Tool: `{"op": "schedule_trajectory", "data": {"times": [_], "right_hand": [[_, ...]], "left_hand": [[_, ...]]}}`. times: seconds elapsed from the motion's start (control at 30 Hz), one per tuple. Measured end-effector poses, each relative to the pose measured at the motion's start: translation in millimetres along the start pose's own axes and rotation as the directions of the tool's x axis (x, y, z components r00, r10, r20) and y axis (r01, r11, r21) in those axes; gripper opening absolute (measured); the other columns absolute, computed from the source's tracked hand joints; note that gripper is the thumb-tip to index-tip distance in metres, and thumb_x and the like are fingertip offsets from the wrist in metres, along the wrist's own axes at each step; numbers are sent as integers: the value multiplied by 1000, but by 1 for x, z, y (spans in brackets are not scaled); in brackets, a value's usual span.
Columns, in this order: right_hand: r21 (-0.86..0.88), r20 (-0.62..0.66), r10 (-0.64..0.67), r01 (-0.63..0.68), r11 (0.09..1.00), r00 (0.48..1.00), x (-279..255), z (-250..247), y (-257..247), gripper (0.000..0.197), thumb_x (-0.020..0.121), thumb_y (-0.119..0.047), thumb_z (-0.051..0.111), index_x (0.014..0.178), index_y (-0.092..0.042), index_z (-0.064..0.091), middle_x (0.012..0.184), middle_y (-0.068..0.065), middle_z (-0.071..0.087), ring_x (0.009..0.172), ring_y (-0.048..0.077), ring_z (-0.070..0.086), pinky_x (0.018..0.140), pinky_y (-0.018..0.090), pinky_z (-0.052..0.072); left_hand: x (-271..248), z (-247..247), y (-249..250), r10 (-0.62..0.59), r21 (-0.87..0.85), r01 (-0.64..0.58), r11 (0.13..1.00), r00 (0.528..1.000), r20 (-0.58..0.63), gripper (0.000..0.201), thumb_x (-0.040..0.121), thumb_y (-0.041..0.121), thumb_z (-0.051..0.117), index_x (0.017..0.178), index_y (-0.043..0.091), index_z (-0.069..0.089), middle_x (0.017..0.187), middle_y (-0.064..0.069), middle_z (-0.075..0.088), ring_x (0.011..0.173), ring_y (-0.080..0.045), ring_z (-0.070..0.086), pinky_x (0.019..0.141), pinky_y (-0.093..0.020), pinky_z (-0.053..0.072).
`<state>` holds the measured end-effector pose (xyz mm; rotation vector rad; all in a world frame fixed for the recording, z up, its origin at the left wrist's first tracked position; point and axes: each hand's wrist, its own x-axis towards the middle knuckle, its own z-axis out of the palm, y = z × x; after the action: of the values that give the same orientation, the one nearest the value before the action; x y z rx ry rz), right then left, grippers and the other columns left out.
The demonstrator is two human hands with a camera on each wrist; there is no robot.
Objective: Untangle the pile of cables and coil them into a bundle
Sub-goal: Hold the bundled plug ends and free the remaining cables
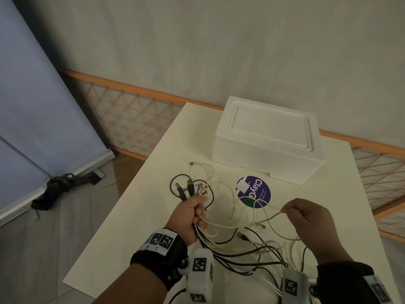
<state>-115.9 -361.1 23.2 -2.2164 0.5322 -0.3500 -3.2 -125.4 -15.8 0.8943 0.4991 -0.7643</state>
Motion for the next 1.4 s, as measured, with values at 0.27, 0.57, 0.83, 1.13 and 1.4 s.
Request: {"op": "schedule_trajectory", "data": {"times": [0.27, 0.57, 0.83, 1.13, 1.4], "right_hand": [[50, -115, -37, 43, 998, 993, -3, -10, -6, 19, 68, -17, 48, 59, -23, 64, 46, -11, 55, 49, 9, 52, 42, 12, 32], [-30, -47, -15, 13, 999, 999, -2, -1, 6, 31, 78, 4, 60, 60, -20, 65, 52, -5, 60, 56, 14, 56, 46, 18, 37], [-90, 74, -207, 213, 973, 976, 6, 4, -9, 20, 91, -11, 58, 93, -26, 72, 75, -16, 61, 71, -4, 56, 62, 3, 39], [-72, 377, -370, 425, 902, 849, 9, 42, -59, 11, 83, -34, 69, 92, -29, 71, 82, -10, 64, 74, 3, 60, 69, 23, 48], [-303, 208, -119, 180, 936, 971, 21, -38, -22, 18, 75, -42, 73, 61, -48, 63, 70, -11, 68, 70, 3, 60, 65, 25, 47]], "left_hand": [[-3, -2, -2, 79, 3, -79, 997, 996, -30, 13, 92, 10, 54, 79, 7, 54, 64, -4, 65, 31, -6, 28, 35, -16, 33], [-3, -5, -2, 17, 41, -15, 999, 999, -48, 30, 90, 34, 62, 80, 6, 66, 43, 3, 40, 31, -6, 29, 37, -17, 32], [-5, -5, -1, 179, 72, -183, 980, 982, 63, 25, 70, 29, 73, 85, 12, 65, 75, -3, 68, 63, -15, 60, 66, -32, 48], [-32, 24, -6, 111, 500, -296, 814, 924, 366, 16, 90, 30, 60, 85, 15, 61, 62, -3, 51, 36, -6, 31, 39, -20, 30], [-15, -53, 30, 288, 251, -254, 934, 951, -110, 20, 89, 18, 64, 73, 13, 52, 44, 5, 36, 32, -7, 25, 36, -18, 22]]}}
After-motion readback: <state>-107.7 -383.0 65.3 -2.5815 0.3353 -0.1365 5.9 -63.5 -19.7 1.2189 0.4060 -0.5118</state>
